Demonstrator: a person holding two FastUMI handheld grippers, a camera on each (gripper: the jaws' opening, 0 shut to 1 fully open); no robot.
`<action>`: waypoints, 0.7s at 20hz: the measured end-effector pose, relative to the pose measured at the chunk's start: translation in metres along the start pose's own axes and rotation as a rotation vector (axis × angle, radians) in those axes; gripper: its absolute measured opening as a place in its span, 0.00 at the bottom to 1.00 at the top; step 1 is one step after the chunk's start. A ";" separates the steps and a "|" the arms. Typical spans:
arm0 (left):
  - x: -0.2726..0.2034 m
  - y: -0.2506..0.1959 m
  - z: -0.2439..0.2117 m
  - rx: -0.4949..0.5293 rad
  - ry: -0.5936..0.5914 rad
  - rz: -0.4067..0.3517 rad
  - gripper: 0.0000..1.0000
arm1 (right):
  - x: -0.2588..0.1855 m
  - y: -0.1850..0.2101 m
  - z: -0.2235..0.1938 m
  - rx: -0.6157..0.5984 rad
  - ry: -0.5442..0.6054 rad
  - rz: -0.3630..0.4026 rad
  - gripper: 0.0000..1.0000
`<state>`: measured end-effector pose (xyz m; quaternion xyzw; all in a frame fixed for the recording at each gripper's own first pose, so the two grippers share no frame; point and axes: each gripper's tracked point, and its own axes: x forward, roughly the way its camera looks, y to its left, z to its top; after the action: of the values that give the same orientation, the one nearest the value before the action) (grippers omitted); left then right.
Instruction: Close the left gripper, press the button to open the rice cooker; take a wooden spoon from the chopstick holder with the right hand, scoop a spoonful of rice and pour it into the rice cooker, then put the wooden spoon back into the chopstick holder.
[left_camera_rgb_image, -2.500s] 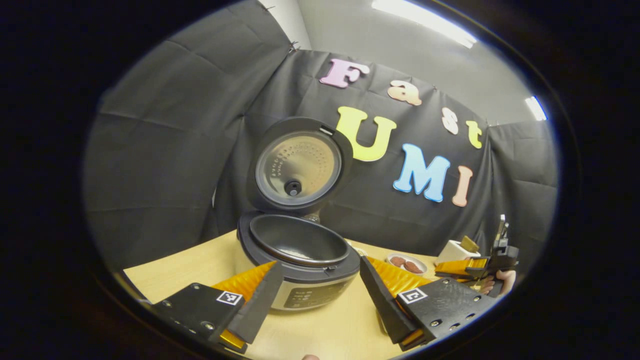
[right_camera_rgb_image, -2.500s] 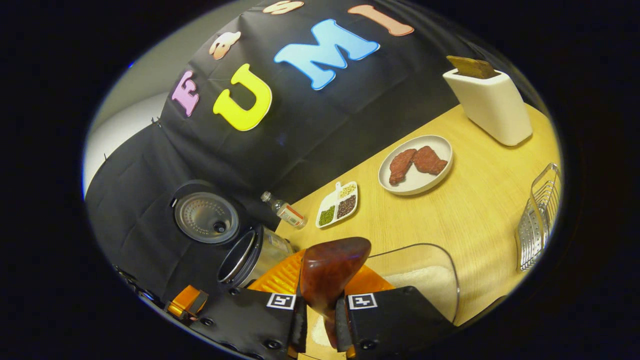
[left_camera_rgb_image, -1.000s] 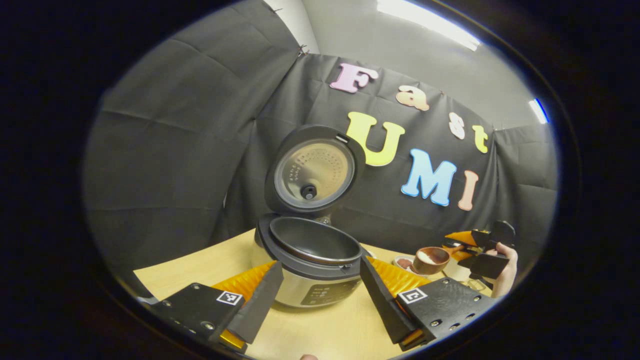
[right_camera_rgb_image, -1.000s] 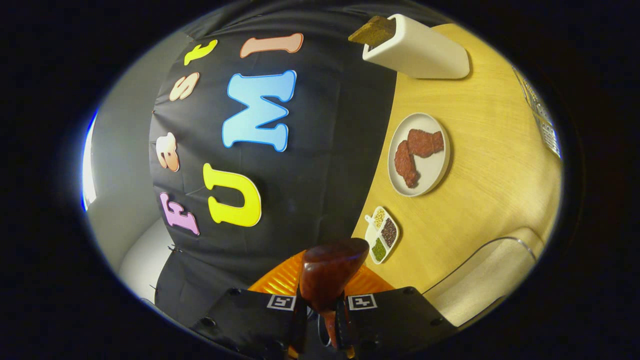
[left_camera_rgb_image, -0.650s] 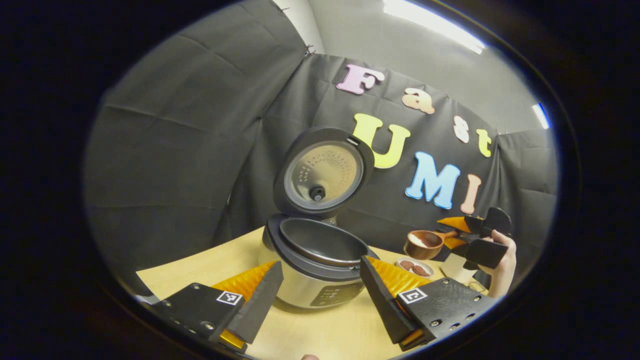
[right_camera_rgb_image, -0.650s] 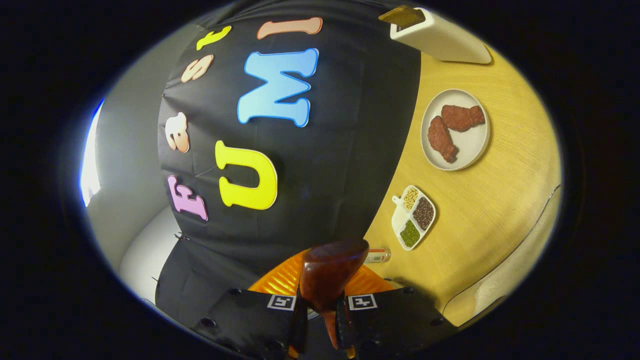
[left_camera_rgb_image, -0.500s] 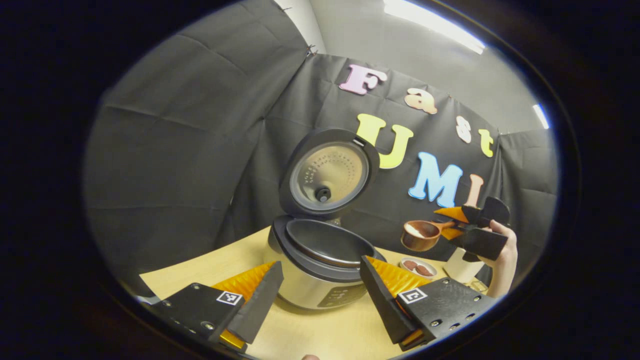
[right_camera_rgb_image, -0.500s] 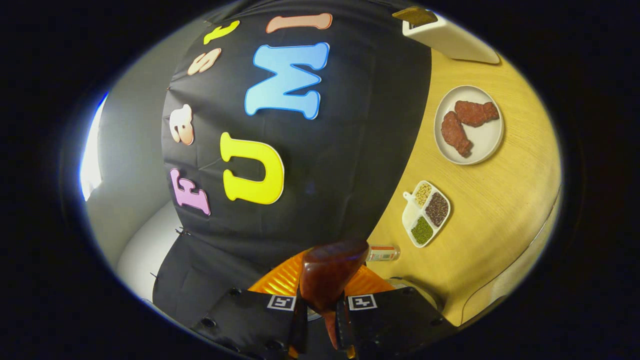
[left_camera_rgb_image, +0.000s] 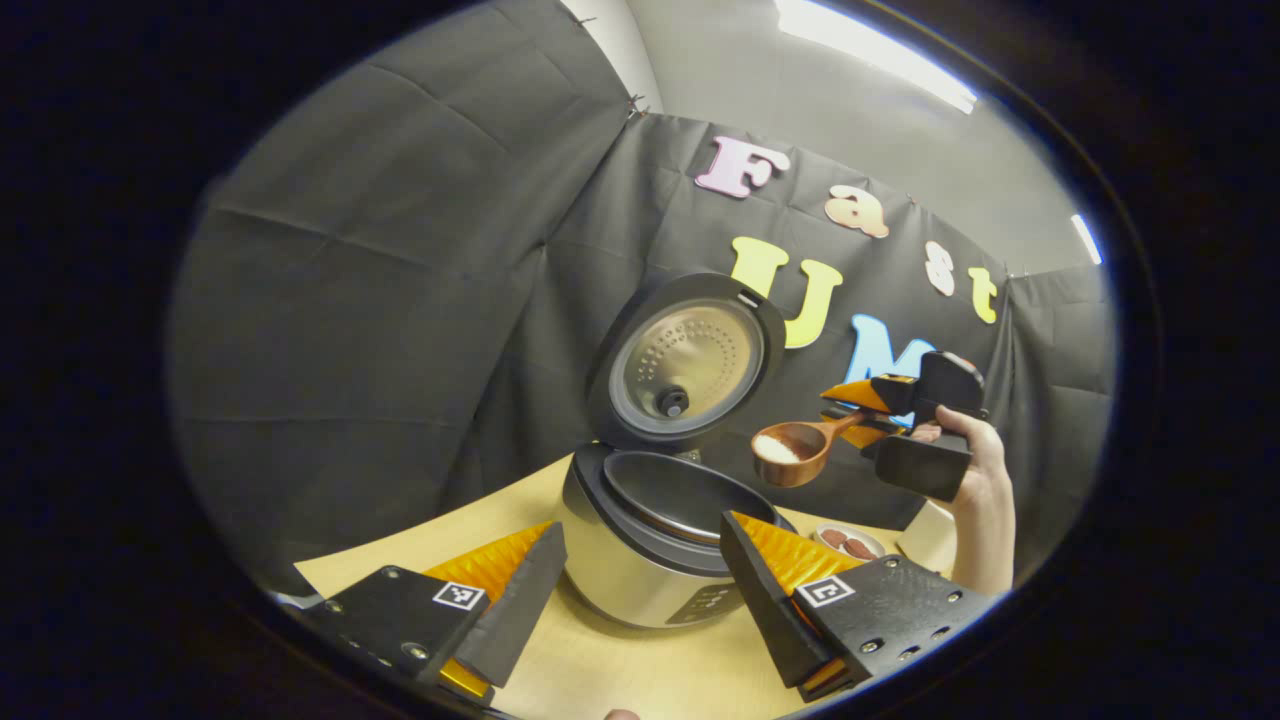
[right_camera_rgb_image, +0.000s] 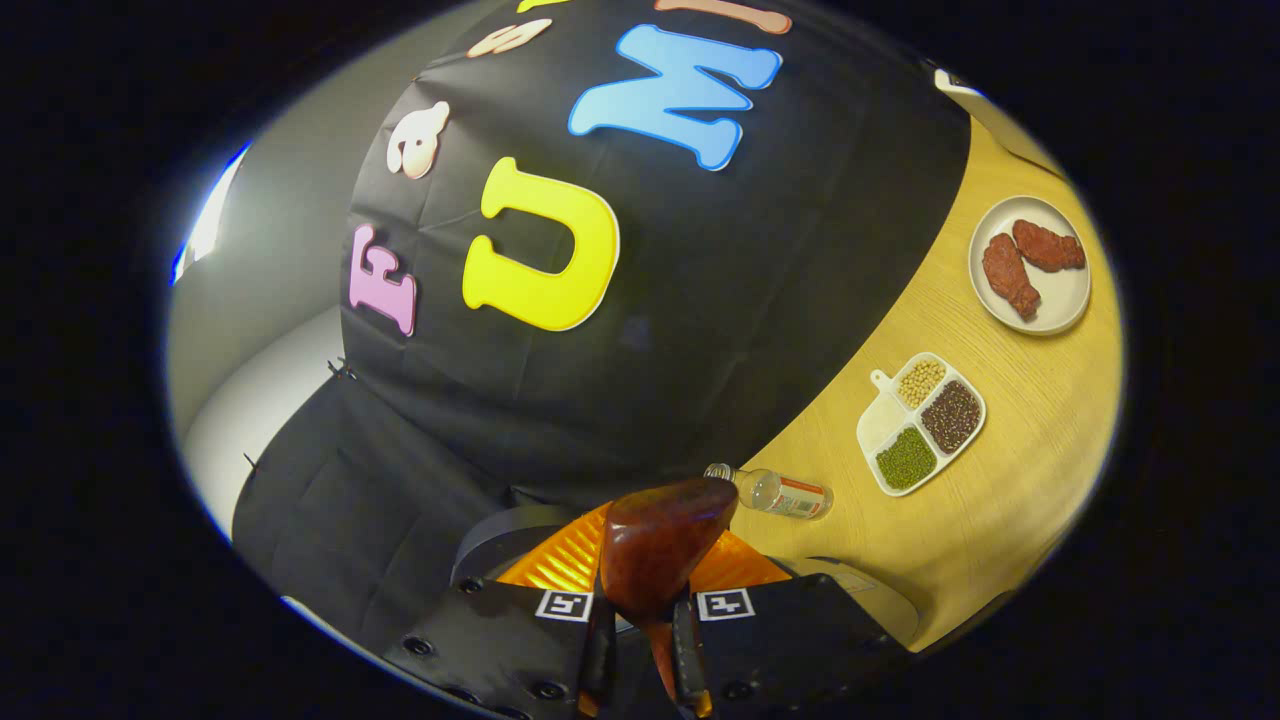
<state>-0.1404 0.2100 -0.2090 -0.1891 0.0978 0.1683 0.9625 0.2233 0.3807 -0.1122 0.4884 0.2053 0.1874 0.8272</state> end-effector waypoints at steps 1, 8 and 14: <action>0.001 0.002 0.002 -0.002 -0.004 0.004 0.96 | 0.006 0.005 -0.008 -0.049 0.013 0.001 0.23; 0.001 0.012 0.005 -0.016 -0.015 0.017 0.96 | 0.030 0.026 -0.050 -0.419 0.036 -0.004 0.24; -0.002 0.019 0.002 -0.030 -0.009 0.021 0.97 | 0.040 0.030 -0.060 -0.571 0.019 -0.021 0.24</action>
<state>-0.1489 0.2272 -0.2127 -0.2019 0.0931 0.1807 0.9581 0.2229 0.4586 -0.1179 0.2318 0.1571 0.2338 0.9311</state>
